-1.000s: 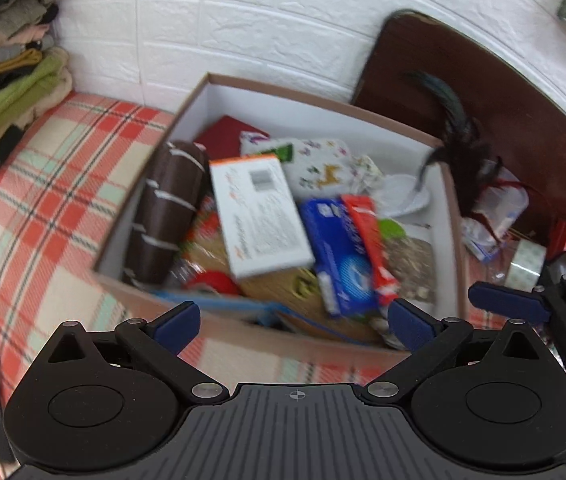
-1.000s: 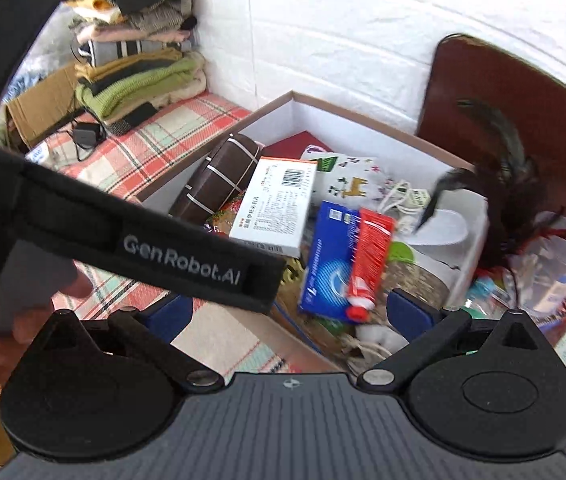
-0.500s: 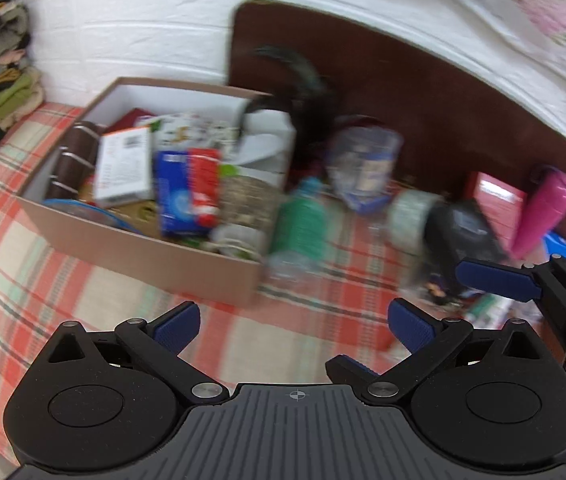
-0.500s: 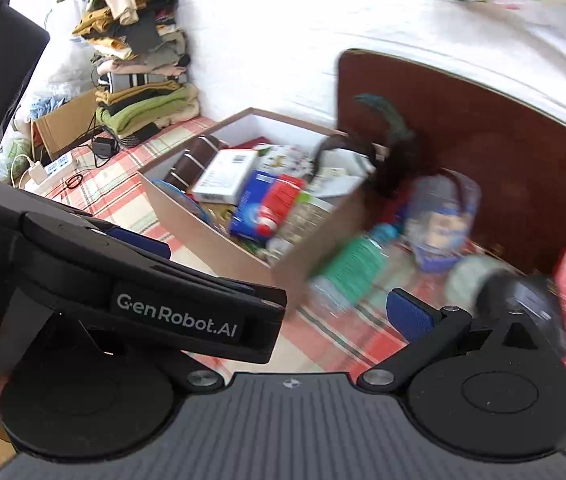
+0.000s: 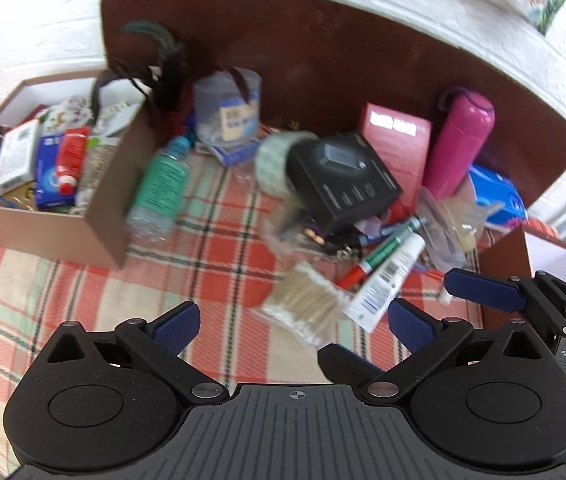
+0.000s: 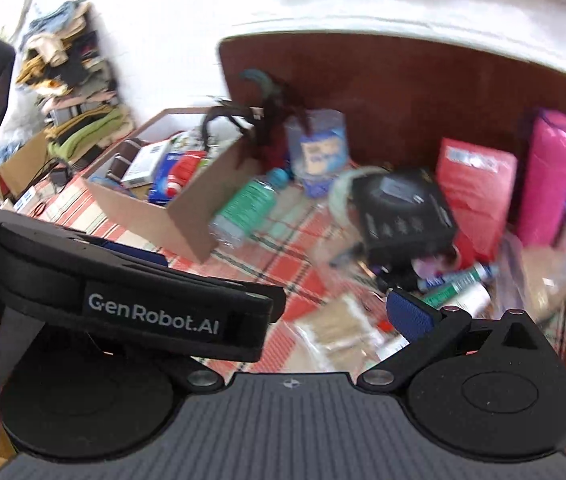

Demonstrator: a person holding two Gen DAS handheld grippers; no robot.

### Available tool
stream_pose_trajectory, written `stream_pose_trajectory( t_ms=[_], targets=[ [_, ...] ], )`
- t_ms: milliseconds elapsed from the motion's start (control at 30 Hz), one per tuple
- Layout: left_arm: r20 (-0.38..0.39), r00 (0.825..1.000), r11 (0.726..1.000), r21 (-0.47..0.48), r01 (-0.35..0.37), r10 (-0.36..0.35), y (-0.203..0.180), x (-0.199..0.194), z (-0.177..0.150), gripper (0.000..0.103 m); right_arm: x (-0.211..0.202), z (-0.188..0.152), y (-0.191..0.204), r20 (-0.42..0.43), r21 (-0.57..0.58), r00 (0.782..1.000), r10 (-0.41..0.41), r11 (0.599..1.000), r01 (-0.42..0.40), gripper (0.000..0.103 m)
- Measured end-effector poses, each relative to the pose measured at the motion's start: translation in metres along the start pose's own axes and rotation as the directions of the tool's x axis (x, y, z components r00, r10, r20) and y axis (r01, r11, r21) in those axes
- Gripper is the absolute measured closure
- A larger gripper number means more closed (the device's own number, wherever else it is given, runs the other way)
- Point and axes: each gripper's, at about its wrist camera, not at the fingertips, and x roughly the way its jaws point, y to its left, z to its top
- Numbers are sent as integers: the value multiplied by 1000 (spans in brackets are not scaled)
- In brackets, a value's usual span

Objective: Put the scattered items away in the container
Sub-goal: 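Grasp the cotton swab bag with left tool while right tool grasps white tube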

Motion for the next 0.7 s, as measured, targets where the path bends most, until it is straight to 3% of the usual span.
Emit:
stream_pose_trajectory(
  t_ms=[400, 700],
  targets=[
    [-94, 995, 999, 20, 47, -45, -7, 59, 5, 0, 24, -17, -53, -91, 110, 994, -65, 991, 75, 0],
    [-159, 984, 996, 32, 86, -79, 1, 105, 8, 2, 65, -36, -85, -213, 168, 972, -100, 976, 137, 0]
  ],
)
